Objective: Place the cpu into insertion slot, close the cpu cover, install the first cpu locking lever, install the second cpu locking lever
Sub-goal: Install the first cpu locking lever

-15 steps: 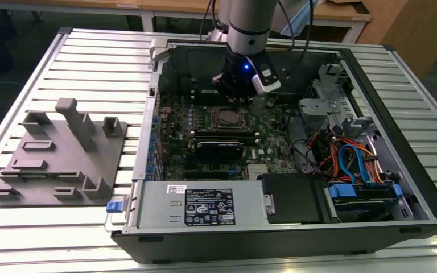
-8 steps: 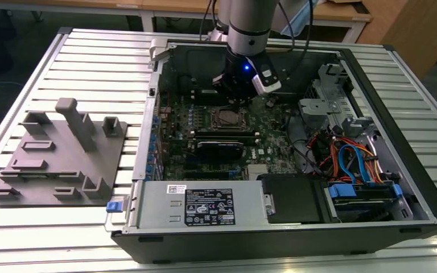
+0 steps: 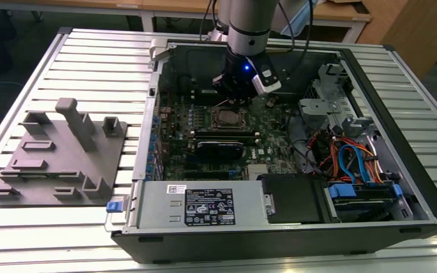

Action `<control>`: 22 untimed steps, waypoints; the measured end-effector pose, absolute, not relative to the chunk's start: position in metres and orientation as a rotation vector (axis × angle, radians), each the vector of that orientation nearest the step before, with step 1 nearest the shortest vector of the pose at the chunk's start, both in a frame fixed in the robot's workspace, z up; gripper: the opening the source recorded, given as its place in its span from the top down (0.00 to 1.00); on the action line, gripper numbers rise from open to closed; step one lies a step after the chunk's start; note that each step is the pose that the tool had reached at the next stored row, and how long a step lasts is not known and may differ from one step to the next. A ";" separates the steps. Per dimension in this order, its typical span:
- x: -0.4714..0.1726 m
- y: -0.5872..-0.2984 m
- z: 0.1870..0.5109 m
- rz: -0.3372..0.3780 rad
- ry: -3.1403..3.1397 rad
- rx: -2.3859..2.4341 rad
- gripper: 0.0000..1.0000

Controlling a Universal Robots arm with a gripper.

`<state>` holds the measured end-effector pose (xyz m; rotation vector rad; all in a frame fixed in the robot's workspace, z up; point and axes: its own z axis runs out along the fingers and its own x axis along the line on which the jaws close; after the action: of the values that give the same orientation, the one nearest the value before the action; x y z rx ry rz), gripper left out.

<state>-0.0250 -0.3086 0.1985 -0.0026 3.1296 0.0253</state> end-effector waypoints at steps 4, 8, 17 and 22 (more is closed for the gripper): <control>-0.025 -0.309 0.199 0.025 3.130 -0.003 0.89; -0.025 -0.312 0.199 0.025 3.130 -0.003 0.89; -0.025 -0.315 0.207 0.025 3.130 -0.003 0.89; -0.026 -0.316 0.210 0.025 3.129 -0.003 0.89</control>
<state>-0.0262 -0.3155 0.2099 -0.0027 3.1295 0.0250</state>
